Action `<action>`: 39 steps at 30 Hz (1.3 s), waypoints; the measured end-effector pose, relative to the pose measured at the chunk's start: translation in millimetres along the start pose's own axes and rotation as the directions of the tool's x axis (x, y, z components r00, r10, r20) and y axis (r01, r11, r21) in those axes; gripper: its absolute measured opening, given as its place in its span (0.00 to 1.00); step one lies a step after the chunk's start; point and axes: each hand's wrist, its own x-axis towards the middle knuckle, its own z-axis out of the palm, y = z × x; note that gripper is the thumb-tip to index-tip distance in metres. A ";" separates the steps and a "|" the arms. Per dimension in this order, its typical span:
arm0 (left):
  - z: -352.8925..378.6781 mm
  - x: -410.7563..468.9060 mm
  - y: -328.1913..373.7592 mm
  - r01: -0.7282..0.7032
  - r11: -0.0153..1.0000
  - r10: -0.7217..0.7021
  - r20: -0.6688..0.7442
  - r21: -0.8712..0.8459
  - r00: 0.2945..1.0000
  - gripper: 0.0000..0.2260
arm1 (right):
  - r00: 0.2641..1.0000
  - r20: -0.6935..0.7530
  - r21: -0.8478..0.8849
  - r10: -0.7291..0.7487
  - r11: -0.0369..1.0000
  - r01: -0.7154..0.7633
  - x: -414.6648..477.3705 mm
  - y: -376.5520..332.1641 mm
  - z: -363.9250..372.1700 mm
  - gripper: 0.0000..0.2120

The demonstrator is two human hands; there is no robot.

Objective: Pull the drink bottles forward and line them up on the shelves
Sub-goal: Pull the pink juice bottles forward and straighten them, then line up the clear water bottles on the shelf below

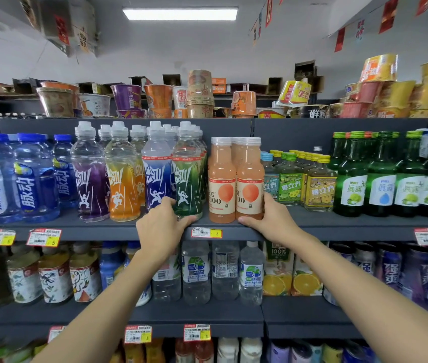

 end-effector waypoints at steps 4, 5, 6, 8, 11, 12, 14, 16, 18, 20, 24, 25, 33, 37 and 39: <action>2.3 -12.6 9.9 0.009 0.990 -0.029 -0.145 -0.139 0.989 0.31 | 1.000 -0.006 0.020 -0.011 1.000 0.011 -1.5 2.3 0.3 0.38; 4.9 -17.7 13.4 -0.027 0.989 0.001 -0.178 -0.147 0.984 0.29 | 1.000 -0.019 0.018 -0.021 1.000 0.021 -2.9 2.4 0.8 0.37; 7.6 -23.0 16.2 -0.067 0.987 0.035 -0.210 -0.148 0.977 0.28 | 0.999 -0.035 0.010 -0.033 0.999 0.034 -5.4 1.6 1.4 0.37; 10.5 -33.1 19.8 -0.130 0.978 0.085 -0.257 -0.164 0.963 0.24 | 0.994 -0.091 0.009 -0.061 0.998 0.062 -14.7 -0.7 4.7 0.38; 16.2 -49.9 17.6 -0.201 0.961 0.137 -0.301 -0.191 0.944 0.17 | 0.931 -0.328 -0.095 -0.163 0.986 0.139 -40.9 3.5 19.0 0.33; 20.3 -57.3 16.2 -0.227 0.955 0.162 -0.307 -0.190 0.938 0.16 | 0.881 -0.417 -0.171 -0.223 0.971 0.165 -51.5 7.7 25.3 0.29; 31.4 -74.9 13.7 -0.285 0.941 0.217 -0.317 -0.183 0.923 0.14 | 0.779 -0.534 -0.268 -0.328 0.940 0.212 -70.8 20.2 39.5 0.21; 46.8 -95.1 11.5 -0.314 0.932 0.247 -0.316 -0.182 0.916 0.13 | 0.735 -0.569 -0.284 -0.369 0.927 0.245 -87.5 36.1 56.4 0.17; 64.5 -116.2 10.2 -0.316 0.930 0.257 -0.285 -0.186 0.924 0.12 | 0.743 -0.551 -0.281 -0.381 0.922 0.265 -101.3 51.3 73.3 0.15; 81.8 -137.1 9.5 -0.301 0.933 0.253 -0.235 -0.195 0.938 0.11 | 0.771 -0.517 -0.277 -0.371 0.925 0.259 -112.7 64.4 88.7 0.15; 112.9 -163.7 11.3 -0.320 0.934 0.300 -0.138 -0.162 0.944 0.12 | 0.856 -0.453 -0.262 -0.249 0.955 0.140 -121.8 85.2 107.5 0.18; 119.2 -166.4 13.1 -0.319 0.935 0.305 -0.109 -0.158 0.946 0.13 | 0.877 -0.433 -0.260 -0.210 0.960 0.101 -121.4 89.9 110.4 0.20; 148.1 -154.4 35.9 -0.233 0.970 0.227 0.081 0.071 0.970 0.43 | 0.924 -0.371 -0.248 0.097 0.948 -0.200 -108.0 104.5 131.6 0.39; 161.8 -144.6 38.7 -0.263 0.949 0.240 0.142 0.173 0.960 0.50 | 0.895 -0.377 -0.175 0.239 0.930 -0.323 -100.0 101.4 142.4 0.41; 165.4 -142.4 39.0 -0.273 0.939 0.240 0.170 0.207 0.956 0.53 | 0.886 -0.376 -0.161 0.273 0.922 -0.352 -96.6 100.9 144.4 0.39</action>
